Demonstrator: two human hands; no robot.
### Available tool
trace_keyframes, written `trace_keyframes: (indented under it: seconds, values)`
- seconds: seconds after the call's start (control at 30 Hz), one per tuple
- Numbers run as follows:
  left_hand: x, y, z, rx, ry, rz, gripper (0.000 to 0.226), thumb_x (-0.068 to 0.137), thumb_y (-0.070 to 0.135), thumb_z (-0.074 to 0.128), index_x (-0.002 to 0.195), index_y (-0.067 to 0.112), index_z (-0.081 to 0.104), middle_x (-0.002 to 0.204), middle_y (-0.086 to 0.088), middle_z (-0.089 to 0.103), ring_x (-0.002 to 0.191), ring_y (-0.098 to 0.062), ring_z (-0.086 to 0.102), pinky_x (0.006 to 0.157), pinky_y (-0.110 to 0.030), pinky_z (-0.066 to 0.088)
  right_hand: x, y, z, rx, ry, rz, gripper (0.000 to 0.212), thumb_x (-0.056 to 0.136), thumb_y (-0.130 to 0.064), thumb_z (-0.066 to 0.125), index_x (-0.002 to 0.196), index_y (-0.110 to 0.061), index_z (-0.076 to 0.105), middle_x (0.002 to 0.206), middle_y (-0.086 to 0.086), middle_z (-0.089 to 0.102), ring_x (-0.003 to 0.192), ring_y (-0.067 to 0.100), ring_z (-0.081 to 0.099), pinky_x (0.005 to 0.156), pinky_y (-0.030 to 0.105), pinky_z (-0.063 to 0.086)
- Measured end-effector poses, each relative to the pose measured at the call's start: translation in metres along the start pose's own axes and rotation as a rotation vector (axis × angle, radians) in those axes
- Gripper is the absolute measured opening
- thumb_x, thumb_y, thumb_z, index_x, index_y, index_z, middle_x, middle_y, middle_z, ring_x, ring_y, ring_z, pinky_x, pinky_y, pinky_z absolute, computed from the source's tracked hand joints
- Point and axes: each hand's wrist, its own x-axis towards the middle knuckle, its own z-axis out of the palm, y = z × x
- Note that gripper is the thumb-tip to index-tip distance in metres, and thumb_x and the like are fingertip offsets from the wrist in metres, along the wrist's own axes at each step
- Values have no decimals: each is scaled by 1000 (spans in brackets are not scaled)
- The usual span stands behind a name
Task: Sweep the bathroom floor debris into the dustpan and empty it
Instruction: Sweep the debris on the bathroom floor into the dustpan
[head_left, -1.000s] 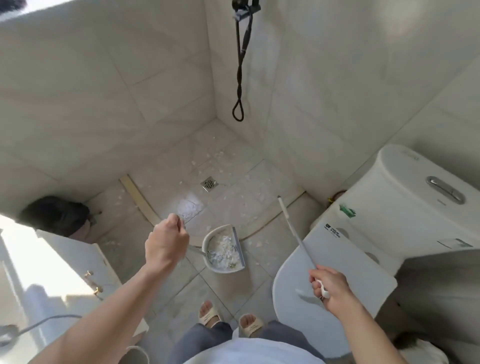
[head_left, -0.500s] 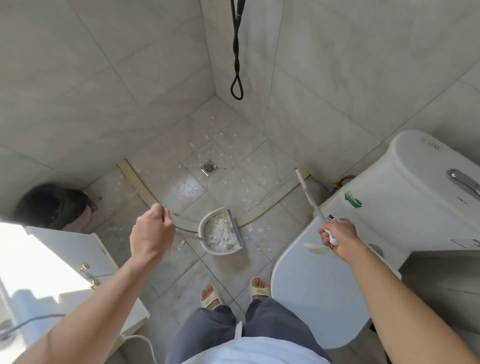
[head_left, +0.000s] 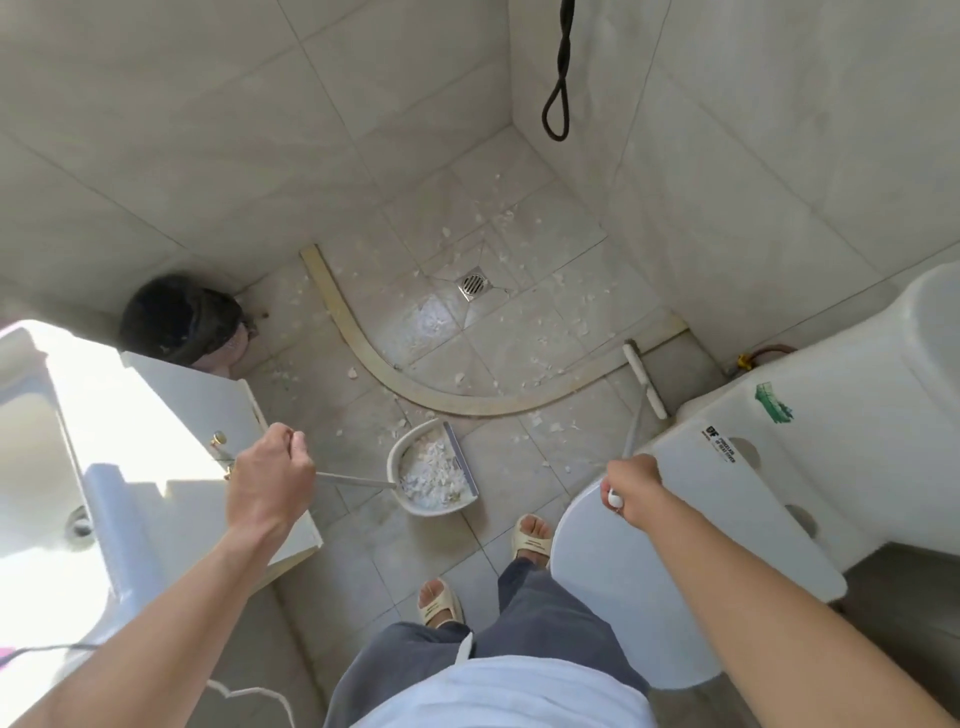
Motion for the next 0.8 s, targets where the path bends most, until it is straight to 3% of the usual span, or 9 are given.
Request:
trace_keyframes:
  seconds: [0.17,0.4,0.57,0.7,0.8]
  values:
    - [-3,-33,2,30,-22,-28,31,101,25,39,78,10,54,73,-15,62,67,-35,58,66,-47,54,-59,30,40,53,-112,78,21,86,7,37,97,5,56,62,15,54,40,19,46,37,17,36]
    - [-11,-71,6,45,-49,-75,30,101,25,37,85,8,56,85,-19,65,77,-39,58,69,-44,51,-86,21,-10,337,-231,129,16,87,11,35,84,2,48,70,13,46,30,6,33,31,10,26]
    - [-22,-95,6,7,-49,-98,28,101,21,37,84,7,54,80,-15,60,67,-32,53,62,-38,44,-94,40,-4,145,-131,90,16,87,8,37,90,3,53,72,16,51,34,9,40,33,12,32]
    - [-31,-121,8,-26,-58,-119,28,101,24,36,83,11,53,76,-12,60,65,-31,57,64,-41,53,-102,74,44,2,-53,43,25,86,8,34,99,1,55,68,11,47,46,14,40,39,13,35]
    - [-39,-141,13,-28,-63,-128,28,101,26,35,82,13,52,75,-10,60,63,-29,59,64,-44,57,-110,98,73,28,-81,81,25,88,7,34,102,2,55,71,11,47,48,15,39,38,14,34]
